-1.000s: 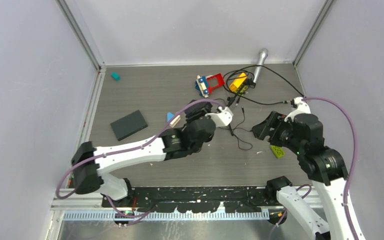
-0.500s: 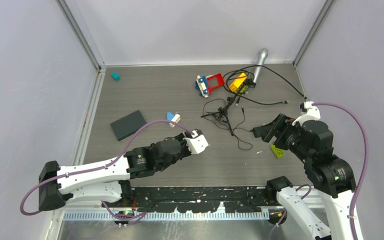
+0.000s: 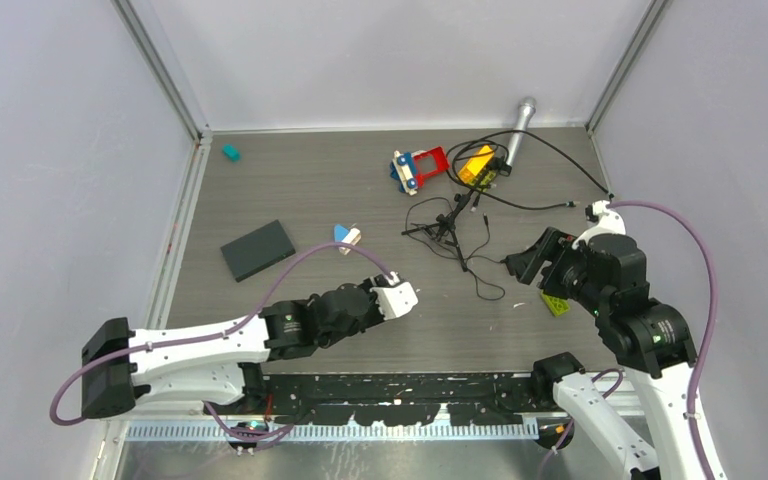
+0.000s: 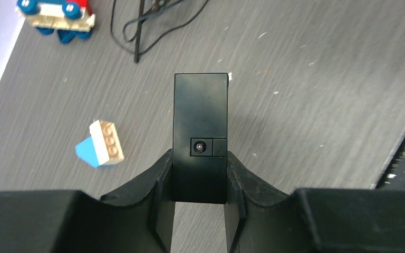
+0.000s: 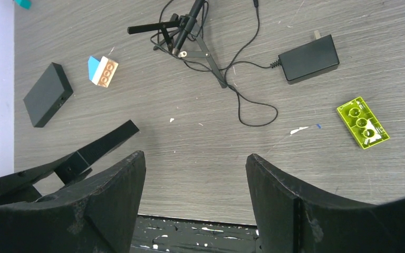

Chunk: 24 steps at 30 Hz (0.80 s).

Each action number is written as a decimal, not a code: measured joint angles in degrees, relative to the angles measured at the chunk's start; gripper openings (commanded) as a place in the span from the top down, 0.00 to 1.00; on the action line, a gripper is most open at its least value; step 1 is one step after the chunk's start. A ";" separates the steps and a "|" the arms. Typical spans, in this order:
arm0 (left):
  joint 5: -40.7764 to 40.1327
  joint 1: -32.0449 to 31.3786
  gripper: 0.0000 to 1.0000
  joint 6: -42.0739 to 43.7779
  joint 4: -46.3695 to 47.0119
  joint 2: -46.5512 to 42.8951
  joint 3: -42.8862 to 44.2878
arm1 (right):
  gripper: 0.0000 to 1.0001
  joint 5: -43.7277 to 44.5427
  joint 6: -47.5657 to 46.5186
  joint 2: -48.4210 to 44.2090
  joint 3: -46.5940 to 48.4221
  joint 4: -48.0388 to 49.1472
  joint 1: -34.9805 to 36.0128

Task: Insert the plug into the switch port
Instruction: Place the switch port at the center of the board.

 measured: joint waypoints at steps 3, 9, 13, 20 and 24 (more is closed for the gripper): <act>-4.35 -0.02 1.00 -0.57 -0.15 2.47 0.00 | 0.26 0.00 -0.02 0.92 -0.09 0.33 0.00; -13.97 -1.22 0.98 -0.46 -0.63 7.39 0.00 | 0.26 0.00 0.24 1.79 -0.90 1.27 0.00; -21.40 -2.93 0.65 -0.33 0.02 10.47 -0.26 | 0.25 -0.94 0.90 1.81 -1.75 1.90 0.00; -28.33 -4.61 0.38 -1.66 1.05 20.68 -0.46 | 0.26 -2.10 1.95 1.81 -2.60 2.51 0.00; -28.83 -5.55 0.22 -2.19 1.27 23.43 -0.46 | 0.26 -2.10 3.04 1.84 -2.60 2.99 0.00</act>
